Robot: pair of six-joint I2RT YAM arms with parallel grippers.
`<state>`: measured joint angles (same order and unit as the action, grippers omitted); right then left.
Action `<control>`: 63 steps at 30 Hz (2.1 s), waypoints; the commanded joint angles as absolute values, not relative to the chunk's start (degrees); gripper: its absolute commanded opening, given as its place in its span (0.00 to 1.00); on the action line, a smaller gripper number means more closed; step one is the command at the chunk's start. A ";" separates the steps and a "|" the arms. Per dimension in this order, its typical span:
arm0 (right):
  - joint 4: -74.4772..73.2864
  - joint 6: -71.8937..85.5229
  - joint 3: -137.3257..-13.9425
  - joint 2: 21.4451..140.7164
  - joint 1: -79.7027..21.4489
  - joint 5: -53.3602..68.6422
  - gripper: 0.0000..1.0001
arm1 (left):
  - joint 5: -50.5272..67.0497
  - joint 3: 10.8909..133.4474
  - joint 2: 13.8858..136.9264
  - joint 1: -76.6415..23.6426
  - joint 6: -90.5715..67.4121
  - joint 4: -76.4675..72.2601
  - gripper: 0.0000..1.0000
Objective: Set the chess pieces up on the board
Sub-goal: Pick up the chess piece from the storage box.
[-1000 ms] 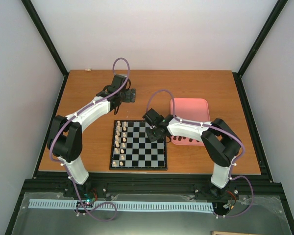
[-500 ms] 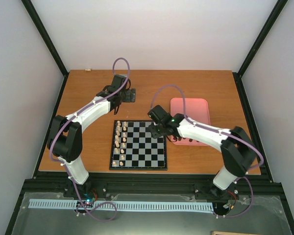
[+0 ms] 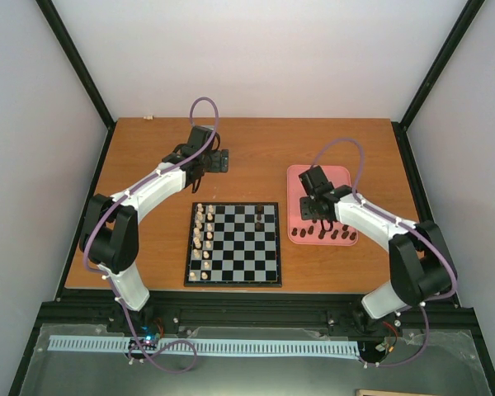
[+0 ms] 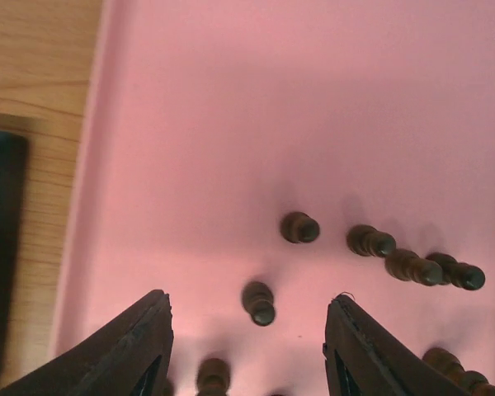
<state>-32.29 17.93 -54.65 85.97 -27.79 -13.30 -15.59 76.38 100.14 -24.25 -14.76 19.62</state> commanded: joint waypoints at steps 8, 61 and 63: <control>-30.17 18.70 -54.64 93.35 -24.07 -16.82 0.50 | -14.95 78.57 100.83 -23.91 -15.28 19.95 1.00; -24.13 17.14 -57.76 99.19 -20.21 -14.00 0.09 | -15.19 79.97 103.45 -23.91 -15.47 20.61 1.00; -24.08 17.13 -57.74 98.89 -20.17 -13.57 0.05 | -15.20 79.95 103.39 -23.91 -15.46 20.65 1.00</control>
<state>-25.32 17.08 -56.84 98.74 -20.73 -14.02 -14.98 77.43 102.74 -24.25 -14.81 20.38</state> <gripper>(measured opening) 0.090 0.998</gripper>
